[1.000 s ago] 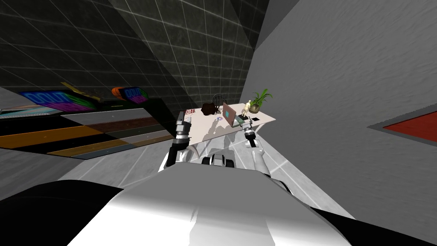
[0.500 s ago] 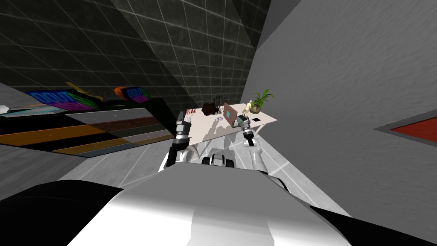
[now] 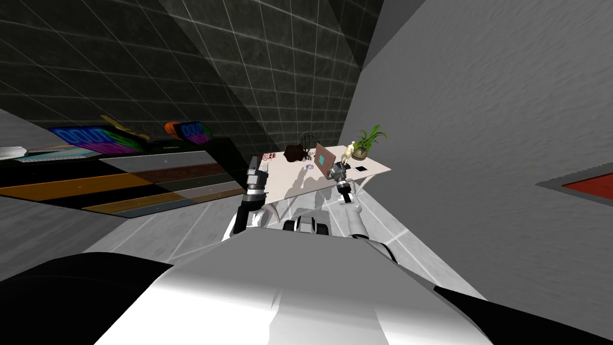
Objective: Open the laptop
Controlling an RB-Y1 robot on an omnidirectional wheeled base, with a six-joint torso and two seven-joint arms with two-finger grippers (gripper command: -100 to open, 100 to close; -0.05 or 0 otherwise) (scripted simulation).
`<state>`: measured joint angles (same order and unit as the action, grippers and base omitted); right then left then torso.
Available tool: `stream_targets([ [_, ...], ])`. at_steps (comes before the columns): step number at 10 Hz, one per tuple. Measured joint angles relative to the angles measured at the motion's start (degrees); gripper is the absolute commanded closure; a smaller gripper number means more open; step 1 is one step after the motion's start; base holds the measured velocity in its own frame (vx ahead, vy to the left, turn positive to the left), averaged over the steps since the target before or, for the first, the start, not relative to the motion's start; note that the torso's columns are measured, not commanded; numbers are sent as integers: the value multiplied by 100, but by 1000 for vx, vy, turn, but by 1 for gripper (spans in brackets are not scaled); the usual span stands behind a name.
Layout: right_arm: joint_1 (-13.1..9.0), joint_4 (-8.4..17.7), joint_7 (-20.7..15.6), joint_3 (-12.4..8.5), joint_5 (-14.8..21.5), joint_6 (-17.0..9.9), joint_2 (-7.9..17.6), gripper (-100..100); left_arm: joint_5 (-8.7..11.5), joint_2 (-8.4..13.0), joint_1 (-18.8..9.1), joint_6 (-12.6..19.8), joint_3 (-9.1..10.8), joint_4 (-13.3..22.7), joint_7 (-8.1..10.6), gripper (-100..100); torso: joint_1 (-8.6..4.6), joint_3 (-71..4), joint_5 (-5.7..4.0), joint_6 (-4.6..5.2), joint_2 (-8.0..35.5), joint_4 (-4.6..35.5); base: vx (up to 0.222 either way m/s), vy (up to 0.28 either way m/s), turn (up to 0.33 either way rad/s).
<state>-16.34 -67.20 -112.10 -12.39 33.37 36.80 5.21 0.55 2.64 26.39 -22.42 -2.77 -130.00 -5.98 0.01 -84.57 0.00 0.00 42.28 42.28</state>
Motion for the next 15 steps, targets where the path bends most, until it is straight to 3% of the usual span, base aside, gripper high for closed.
stream_targets([
  [3,-89,137,-336,-24,123,33,-377,-100,0,0,0,0,0,0,0,0,-2,1,0,1,2,1,5,-3,12],
  [4,-90,141,-355,-24,126,37,-390,-100,0,0,0,0,0,0,0,0,-3,2,0,2,3,1,15,76,-140],
  [10,-241,187,321,208,93,76,211,-100,0,-1,1,0,0,0,0,0,-13,1,-4,0,1,0,59,100,-102],
  [11,-244,187,341,210,92,81,219,100,0,0,0,0,0,0,0,0,-21,6,-6,-4,10,1,-54,-51,112],
  [15,-169,147,-54,86,113,55,-148,100,0,1,-1,0,1,0,0,0,-12,-14,-3,16,-22,-12,-61,-120,138],
])
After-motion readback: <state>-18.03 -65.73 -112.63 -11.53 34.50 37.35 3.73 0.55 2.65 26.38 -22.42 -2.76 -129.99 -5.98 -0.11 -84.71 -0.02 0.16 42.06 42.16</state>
